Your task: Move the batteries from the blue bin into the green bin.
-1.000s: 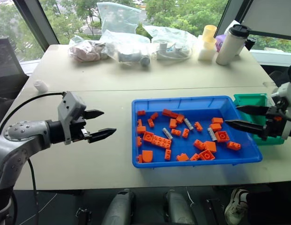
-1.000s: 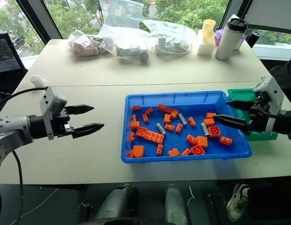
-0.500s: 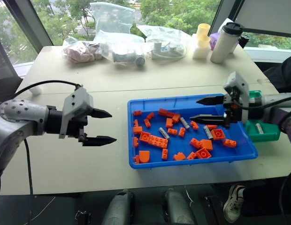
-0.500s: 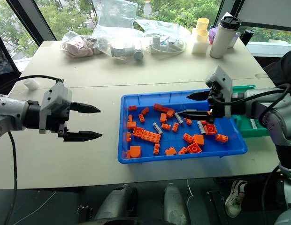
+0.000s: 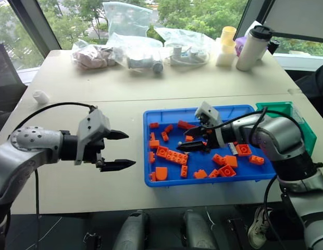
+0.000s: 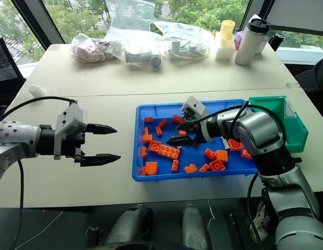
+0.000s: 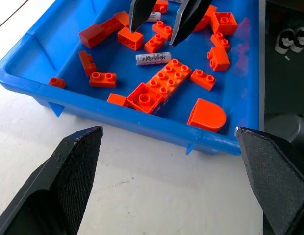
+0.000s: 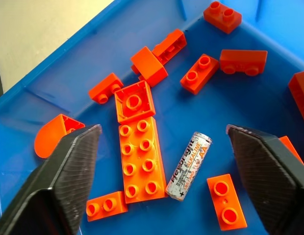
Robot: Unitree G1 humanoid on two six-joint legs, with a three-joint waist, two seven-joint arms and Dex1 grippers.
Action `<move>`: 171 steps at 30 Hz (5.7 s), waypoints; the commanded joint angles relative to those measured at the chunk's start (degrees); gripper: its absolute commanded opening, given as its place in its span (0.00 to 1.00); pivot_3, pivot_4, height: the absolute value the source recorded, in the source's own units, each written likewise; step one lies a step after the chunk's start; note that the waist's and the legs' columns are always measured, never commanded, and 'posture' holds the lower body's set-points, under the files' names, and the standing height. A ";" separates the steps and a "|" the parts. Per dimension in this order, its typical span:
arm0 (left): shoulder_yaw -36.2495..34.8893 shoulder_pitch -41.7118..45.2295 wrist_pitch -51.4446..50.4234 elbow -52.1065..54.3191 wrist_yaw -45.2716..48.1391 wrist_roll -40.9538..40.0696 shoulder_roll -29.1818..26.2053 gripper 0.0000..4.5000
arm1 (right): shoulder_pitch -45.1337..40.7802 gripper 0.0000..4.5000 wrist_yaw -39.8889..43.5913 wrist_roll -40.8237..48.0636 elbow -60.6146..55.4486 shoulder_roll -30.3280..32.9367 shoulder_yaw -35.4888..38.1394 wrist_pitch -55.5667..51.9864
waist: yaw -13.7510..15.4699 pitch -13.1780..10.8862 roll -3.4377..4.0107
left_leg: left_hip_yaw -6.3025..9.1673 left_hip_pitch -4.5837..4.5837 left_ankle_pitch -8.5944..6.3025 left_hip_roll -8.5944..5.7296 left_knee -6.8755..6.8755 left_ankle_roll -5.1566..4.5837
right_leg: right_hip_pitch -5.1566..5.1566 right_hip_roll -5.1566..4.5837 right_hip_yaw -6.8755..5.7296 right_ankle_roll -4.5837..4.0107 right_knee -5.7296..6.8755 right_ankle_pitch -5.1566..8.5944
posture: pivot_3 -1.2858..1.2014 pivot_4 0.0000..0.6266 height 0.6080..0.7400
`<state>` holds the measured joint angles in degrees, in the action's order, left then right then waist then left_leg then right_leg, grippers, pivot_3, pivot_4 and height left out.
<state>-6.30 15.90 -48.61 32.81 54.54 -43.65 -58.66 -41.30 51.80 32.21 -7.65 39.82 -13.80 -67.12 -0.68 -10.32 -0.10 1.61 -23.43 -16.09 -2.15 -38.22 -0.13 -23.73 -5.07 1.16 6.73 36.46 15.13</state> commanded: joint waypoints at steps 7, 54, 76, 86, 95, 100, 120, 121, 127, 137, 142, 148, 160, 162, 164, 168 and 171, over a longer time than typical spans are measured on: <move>-1.12 0.41 -0.27 1.01 -2.42 -0.87 0.97 1.00 | 0.35 0.49 -2.63 -4.09 -1.22 -1.06 -3.39 2.27 | -0.06 0.00 0.00 | -0.01 0.00 0.01 0.00 0.01 0.02 | -0.04 0.03 0.01 0.00 0.05 0.00 | 0.52 0.24 1.00; 17.81 24.35 15.64 -21.81 1.32 13.55 28.63 1.00 | 17.87 0.01 -22.14 -15.32 4.33 12.02 40.73 16.43 | -0.28 0.09 -0.11 | -0.33 0.09 0.12 -0.01 -0.04 0.12 | -0.28 0.16 0.14 0.01 0.71 0.01 | 0.52 0.24 1.00; 17.84 24.46 18.81 -20.69 6.64 19.35 24.73 1.00 | 17.24 1.00 -6.90 -5.30 -3.02 15.45 34.45 18.02 | -0.31 0.09 -0.07 | -0.36 0.06 0.12 0.07 -0.06 0.12 | -0.37 0.26 0.23 0.02 0.73 0.01 | 0.52 0.24 1.00; 17.43 22.16 16.25 -17.04 10.61 19.19 17.12 1.00 | 16.40 1.00 -0.91 -3.35 -9.30 15.18 18.09 15.56 | -0.01 0.06 -0.14 | -0.26 0.06 0.12 0.11 -0.14 0.11 | -0.26 0.31 0.20 0.01 0.67 0.01 | 0.52 0.24 1.00; 16.47 21.68 15.80 -16.80 8.20 20.11 16.73 1.00 | 7.77 1.00 -9.68 -9.10 -0.41 5.11 8.92 10.50 | 0.13 0.06 -0.14 | -0.23 -0.02 0.14 0.10 -0.13 0.16 | -0.39 0.31 0.19 0.01 0.73 0.02 | 0.52 0.24 1.00; 16.06 21.46 15.50 -16.40 7.63 19.79 16.38 1.00 | 6.76 1.00 -11.46 -10.52 0.28 3.26 6.86 7.58 | 0.04 0.06 -0.14 | -0.23 -0.02 0.14 0.09 -0.13 0.15 | -0.40 0.31 0.19 0.01 0.73 0.01 | 0.52 0.24 1.00; 16.50 20.36 16.73 -17.08 7.35 20.43 16.28 1.00 | 5.90 0.01 -15.04 -15.10 2.45 -1.29 3.87 6.47 | -0.07 0.07 -0.14 | -0.23 -0.02 0.14 0.10 -0.13 0.15 | -0.41 0.33 0.19 0.01 0.75 0.01 | 0.52 0.24 1.00; 16.55 20.31 16.78 -17.11 7.47 20.47 16.29 1.00 | 5.79 0.01 -15.12 -15.15 2.15 -1.14 4.20 6.37 | -0.07 0.06 -0.14 | -0.23 -0.02 0.14 0.09 -0.13 0.15 | -0.42 0.33 0.19 0.01 0.75 0.01 | 0.52 0.24 1.00; 15.45 22.05 18.81 -21.01 7.64 19.38 19.55 1.00 | 1.61 0.01 -19.02 -11.99 0.65 0.62 18.56 1.55 | 0.07 0.06 -0.13 | -0.23 -0.03 0.14 0.08 -0.13 0.15 | -0.42 0.30 0.19 0.01 0.75 0.01 | 0.52 0.24 1.00; 14.15 30.27 25.11 -34.32 5.43 19.80 31.81 1.00 | 5.69 0.01 -26.47 -16.85 6.15 11.72 35.14 5.12 | 1.34 0.08 -0.17 | -0.27 -0.08 0.14 0.01 -0.13 0.15 | -0.41 0.24 0.16 0.01 0.72 0.01 | 0.52 0.24 1.00; 14.67 31.83 27.09 -37.32 6.05 20.33 33.78 1.00 | 7.45 0.01 -27.42 -17.34 8.88 12.72 36.73 6.50 | -0.22 0.10 -0.14 | -0.36 -0.02 0.14 0.08 -0.11 0.15 | -0.45 0.30 0.22 0.01 0.77 0.01 | 0.52 0.24 1.00; 14.60 31.96 27.38 -37.70 6.39 20.76 34.54 1.00 | 8.22 0.01 -27.44 -17.07 11.34 12.45 37.73 7.03 | -0.12 0.11 -0.13 | -0.36 0.00 0.15 0.12 -0.09 0.15 | -0.46 0.33 0.24 0.01 0.77 0.01 | 0.52 0.24 1.00; 14.33 30.71 26.19 -35.80 6.44 20.75 32.71 1.00 | 7.84 0.99 -23.36 -15.54 10.75 14.29 36.37 10.55 | -0.02 0.11 -0.12 | -0.37 -0.01 0.15 0.10 -0.10 0.16 | -0.46 0.31 0.26 0.01 0.77 0.01 | 0.52 0.24 1.00; 14.62 30.27 25.24 -34.53 7.27 20.40 31.71 1.00 | 9.85 0.99 -16.64 -13.09 6.58 16.38 34.40 12.15 | -0.06 0.10 -0.10 | -0.37 -0.01 0.15 0.10 -0.10 0.16 | -0.47 0.31 0.26 0.02 0.77 0.01 | 0.52 0.24 1.00; 15.15 29.44 23.89 -32.43 8.84 19.86 30.10 1.00 | 13.94 0.99 -8.52 -10.77 1.18 19.34 32.04 15.08 | -0.08 0.10 -0.10 | -0.35 -0.01 0.15 0.12 -0.06 0.16 | -0.48 0.34 0.25 0.01 0.76 0.01 | 0.52 0.24 1.00; 16.35 27.48 22.39 -28.43 11.75 20.44 26.10 1.00 | 21.15 0.99 2.98 -6.87 -5.87 24.01 29.28 18.28 | -0.07 0.09 -0.12 | -0.33 -0.01 0.14 0.14 -0.07 0.15 | -0.44 0.37 0.23 0.02 0.74 0.01 | 0.52 0.24 1.00; 16.27 26.76 22.26 -27.02 11.78 21.01 24.58 1.00 | 22.00 0.99 6.67 -4.90 -6.72 24.57 26.74 17.82 | -0.03 0.09 -0.12 | -0.33 0.00 0.14 0.12 -0.14 0.15 | -0.39 0.34 0.24 0.02 0.75 0.01 | 0.52 0.24 1.00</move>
<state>10.40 42.56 -26.11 3.52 66.13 -22.92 -33.51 -18.61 56.37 25.80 -12.47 62.93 12.76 -49.69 -0.72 -10.23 -0.22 1.28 -23.42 -15.95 -2.03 -38.39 0.01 -24.12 -4.72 1.40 6.75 37.21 15.14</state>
